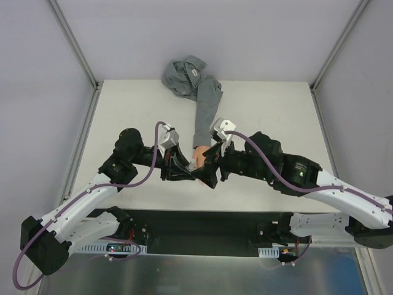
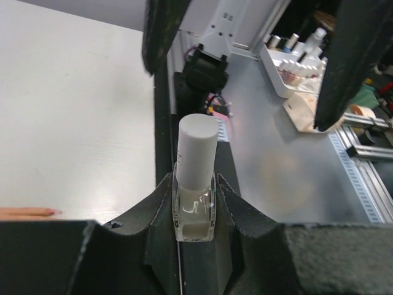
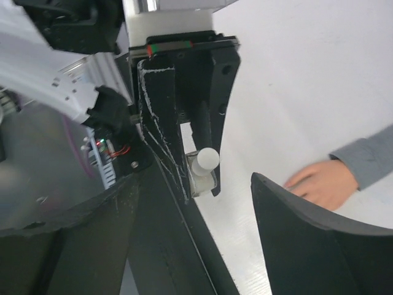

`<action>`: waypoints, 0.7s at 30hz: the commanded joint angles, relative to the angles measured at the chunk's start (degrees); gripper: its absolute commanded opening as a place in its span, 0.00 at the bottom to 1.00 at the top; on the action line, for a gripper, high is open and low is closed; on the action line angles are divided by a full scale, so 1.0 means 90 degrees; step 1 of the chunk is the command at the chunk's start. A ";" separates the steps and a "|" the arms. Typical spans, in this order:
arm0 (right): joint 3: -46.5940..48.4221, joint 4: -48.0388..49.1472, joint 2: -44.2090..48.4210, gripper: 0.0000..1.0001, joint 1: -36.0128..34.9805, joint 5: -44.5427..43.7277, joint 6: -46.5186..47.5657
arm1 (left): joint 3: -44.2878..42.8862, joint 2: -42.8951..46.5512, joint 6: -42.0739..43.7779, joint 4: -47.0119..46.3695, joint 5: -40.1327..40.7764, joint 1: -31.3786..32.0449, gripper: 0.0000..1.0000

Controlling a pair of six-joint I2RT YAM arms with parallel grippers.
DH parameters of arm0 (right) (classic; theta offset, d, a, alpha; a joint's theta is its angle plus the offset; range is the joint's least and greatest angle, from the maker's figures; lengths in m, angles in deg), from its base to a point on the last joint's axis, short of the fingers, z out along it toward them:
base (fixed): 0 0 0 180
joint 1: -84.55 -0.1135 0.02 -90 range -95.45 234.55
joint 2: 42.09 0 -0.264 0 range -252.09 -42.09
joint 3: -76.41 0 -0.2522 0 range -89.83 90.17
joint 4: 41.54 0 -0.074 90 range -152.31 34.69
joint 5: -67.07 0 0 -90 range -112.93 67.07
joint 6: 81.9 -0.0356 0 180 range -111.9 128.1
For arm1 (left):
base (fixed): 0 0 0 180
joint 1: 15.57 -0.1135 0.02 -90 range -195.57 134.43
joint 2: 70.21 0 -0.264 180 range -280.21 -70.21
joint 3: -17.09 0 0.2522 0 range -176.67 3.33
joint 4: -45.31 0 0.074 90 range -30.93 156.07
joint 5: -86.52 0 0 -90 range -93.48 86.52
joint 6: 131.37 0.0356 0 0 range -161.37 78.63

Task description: Paint the nails

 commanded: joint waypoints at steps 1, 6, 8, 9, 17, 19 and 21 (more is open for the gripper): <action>-0.0084 0.0250 0.0046 0.72 0.0478 0.2169 0.0551 | -0.0052 0.0051 -0.0315 -0.0874 -0.1071 0.0202 0.00; -0.0065 0.0348 0.0007 0.57 0.0870 0.2708 0.0600 | -0.0062 -0.0008 -0.0325 -0.0874 -0.1120 0.0290 0.00; -0.0074 0.0387 -0.0051 0.54 0.0938 0.2854 0.0629 | -0.0072 -0.0008 -0.0325 -0.0874 -0.1130 0.0290 0.00; -0.0065 0.0387 -0.0061 0.54 0.0948 0.2884 0.0648 | -0.0072 -0.0017 -0.0325 -0.0874 -0.1149 0.0290 0.00; 0.0062 0.0504 -0.0422 0.51 0.0987 0.3499 0.0717 | -0.0072 -0.0037 -0.0325 -0.0874 -0.1149 0.0309 0.00; 0.0082 0.0504 -0.0510 0.49 0.0997 0.3480 0.0717 | -0.0072 -0.0037 -0.0325 -0.0864 -0.1140 0.0309 0.00; 0.0101 0.0504 -0.0569 0.37 0.0987 0.3480 0.0707 | -0.0062 -0.0047 -0.0325 -0.0884 -0.1072 0.0309 0.00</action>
